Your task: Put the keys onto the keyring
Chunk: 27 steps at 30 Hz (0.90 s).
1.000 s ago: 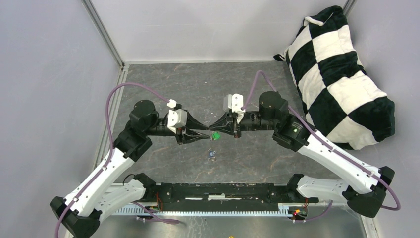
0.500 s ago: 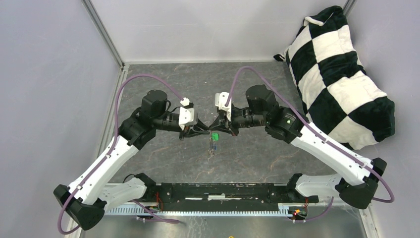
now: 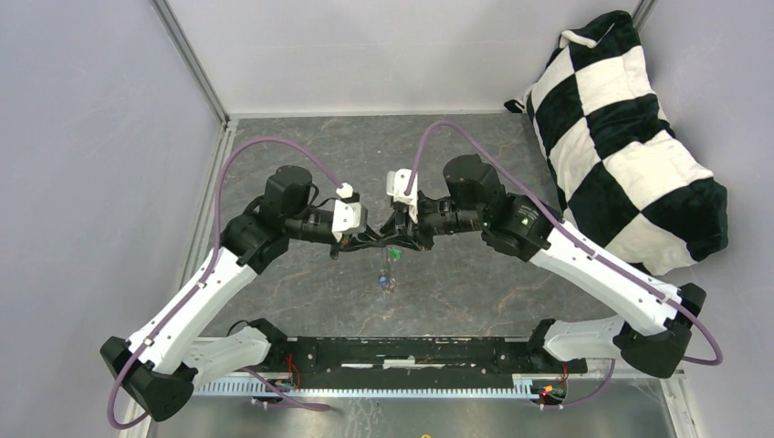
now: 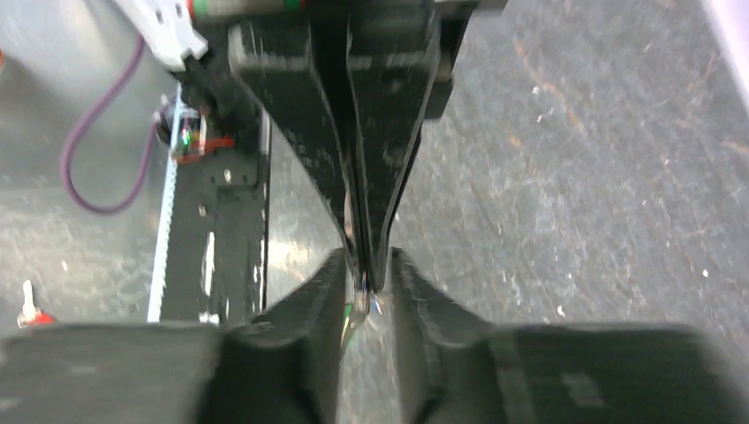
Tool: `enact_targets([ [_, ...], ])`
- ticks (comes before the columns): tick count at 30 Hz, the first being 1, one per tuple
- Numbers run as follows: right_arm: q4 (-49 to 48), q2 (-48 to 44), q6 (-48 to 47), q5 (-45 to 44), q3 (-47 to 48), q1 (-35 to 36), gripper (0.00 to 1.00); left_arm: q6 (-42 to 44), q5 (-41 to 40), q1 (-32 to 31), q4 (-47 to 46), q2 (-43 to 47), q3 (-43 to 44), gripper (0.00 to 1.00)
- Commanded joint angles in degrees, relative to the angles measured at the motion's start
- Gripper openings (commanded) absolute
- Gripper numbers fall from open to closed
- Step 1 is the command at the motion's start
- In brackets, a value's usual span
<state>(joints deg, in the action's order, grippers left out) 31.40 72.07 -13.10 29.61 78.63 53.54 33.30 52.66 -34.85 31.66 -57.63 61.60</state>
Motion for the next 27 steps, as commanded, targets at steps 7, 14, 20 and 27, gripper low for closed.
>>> enact_targets([
  [7, -24.0, -15.0, 9.2, -1.9, -11.4, -5.3, 0.5, -15.9, 3.7, -0.2, -19.3, 6.2, -5.4, 0.02],
  [14, -35.1, -22.7, 17.8, -0.2, -23.7, -7.6, 0.55, -33.8, 4.7, -0.2, -34.7, 7.2, -8.4, 0.02],
  [20, -44.8, -26.9, 28.4, -0.2, -32.1, -7.8, 0.59, -36.3, 5.0, -0.2, -39.9, 7.2, -9.6, 0.02],
  [27, -52.7, -28.7, 39.8, 0.1, -38.6, -7.9, 0.62, -32.5, 6.0, -0.2, -39.6, 7.3, -9.0, 0.02],
])
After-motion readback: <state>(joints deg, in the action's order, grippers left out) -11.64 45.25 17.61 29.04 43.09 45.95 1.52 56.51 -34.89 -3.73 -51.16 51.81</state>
